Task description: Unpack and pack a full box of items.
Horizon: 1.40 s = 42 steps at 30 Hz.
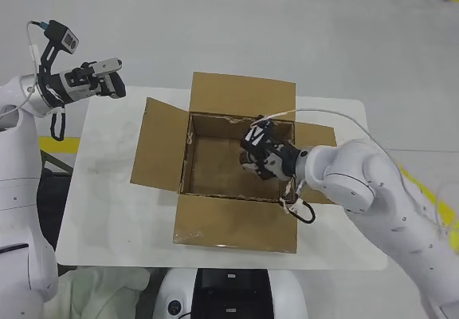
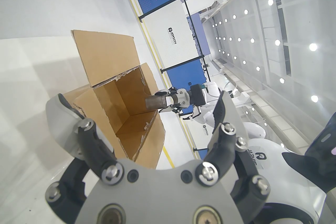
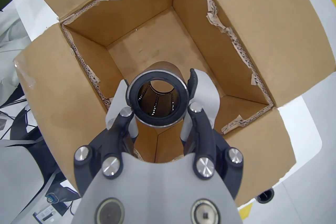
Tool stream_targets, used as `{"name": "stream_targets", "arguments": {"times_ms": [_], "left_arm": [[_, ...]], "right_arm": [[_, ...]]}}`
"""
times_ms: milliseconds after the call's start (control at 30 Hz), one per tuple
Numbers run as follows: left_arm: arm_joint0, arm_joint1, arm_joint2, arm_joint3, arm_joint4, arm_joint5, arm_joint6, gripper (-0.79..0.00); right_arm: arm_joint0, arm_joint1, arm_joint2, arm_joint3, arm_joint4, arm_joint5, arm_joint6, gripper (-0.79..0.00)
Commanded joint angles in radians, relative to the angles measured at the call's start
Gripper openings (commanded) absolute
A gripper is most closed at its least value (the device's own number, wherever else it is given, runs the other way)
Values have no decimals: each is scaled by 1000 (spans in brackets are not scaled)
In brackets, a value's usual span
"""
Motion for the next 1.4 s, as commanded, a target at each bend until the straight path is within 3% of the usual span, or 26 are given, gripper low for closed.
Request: {"name": "stream_targets", "arguments": {"times_ms": [0,333,833,1367], "left_arm": [[0,0,0,0,0,0,0,0],[0,0,0,0,0,0,0,0],[0,0,0,0,0,0,0,0],[0,0,0,0,0,0,0,0]], "right_arm": [[27,-11,-32,36,12,-2,-8,-785],[137,-75,-173,182,49,7,-62,-785],[338,-217,-357,473,108,25,-121,-785],[403,-346,-462,726,139,40,-145,-785]]}}
